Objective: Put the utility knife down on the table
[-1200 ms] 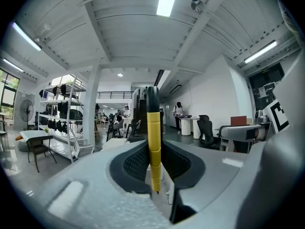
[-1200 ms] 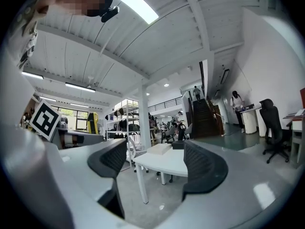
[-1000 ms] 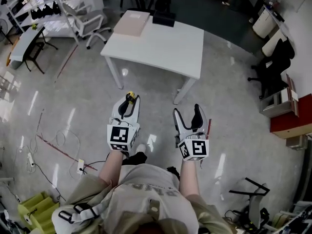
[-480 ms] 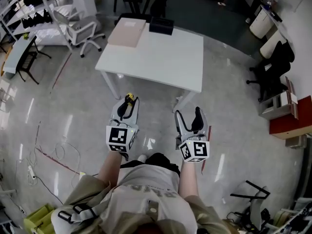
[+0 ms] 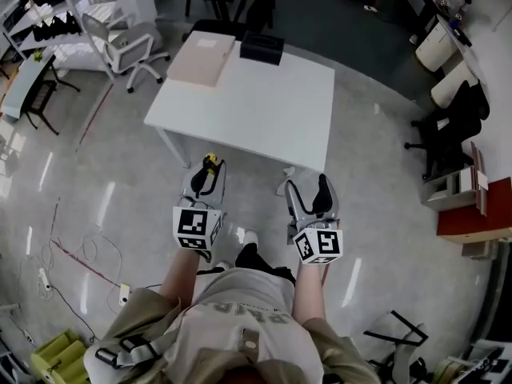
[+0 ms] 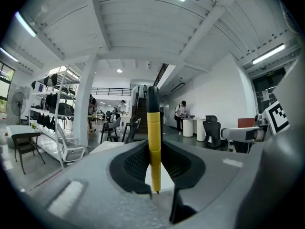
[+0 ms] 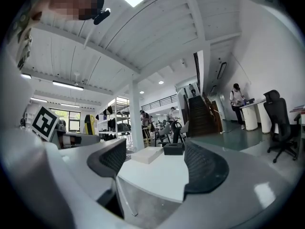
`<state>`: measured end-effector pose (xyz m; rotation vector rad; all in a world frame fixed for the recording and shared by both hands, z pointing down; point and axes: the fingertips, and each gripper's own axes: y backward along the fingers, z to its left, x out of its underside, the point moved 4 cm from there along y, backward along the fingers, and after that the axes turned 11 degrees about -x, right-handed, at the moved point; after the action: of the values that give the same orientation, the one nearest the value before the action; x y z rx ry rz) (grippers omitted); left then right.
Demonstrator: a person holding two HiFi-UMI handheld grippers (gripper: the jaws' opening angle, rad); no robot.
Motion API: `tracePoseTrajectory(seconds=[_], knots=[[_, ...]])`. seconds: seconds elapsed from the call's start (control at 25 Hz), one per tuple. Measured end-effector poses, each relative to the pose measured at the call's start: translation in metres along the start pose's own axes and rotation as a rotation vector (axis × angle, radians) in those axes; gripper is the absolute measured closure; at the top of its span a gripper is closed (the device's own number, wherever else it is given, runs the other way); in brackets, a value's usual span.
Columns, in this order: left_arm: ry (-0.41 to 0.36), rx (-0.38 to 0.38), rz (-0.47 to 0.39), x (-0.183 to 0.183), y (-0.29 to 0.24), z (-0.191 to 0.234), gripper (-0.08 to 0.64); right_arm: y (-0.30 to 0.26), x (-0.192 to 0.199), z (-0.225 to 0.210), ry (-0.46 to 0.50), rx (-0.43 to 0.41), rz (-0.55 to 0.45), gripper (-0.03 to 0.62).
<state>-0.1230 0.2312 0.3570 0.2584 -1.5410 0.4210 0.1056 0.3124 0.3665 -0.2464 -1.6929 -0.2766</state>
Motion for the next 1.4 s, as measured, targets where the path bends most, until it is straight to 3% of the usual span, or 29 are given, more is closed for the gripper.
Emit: tracePoseTrajectory(seconds=[0.48, 0.8, 1.08, 1.4], knots=[[0.015, -0.110, -0.023, -0.019, -0.077, -0.014, 0.492, -0.070, -0.026, -0.079, 0.030, -0.123, 0.006, 0.233], [0.022, -0.134, 0.030, -0.007, -0.113, -0.004, 0.492, -0.114, -0.004, -0.095, 0.017, -0.175, 0.085, 0.233], [0.021, -0.116, 0.045, 0.004, -0.167, 0.032, 0.492, -0.168, 0.024, -0.106, 0.018, -0.147, 0.134, 0.233], [0.024, -0.008, 0.031, -0.012, -0.262, 0.066, 0.492, -0.242, 0.026, -0.124, 0.041, -0.063, 0.135, 0.233]])
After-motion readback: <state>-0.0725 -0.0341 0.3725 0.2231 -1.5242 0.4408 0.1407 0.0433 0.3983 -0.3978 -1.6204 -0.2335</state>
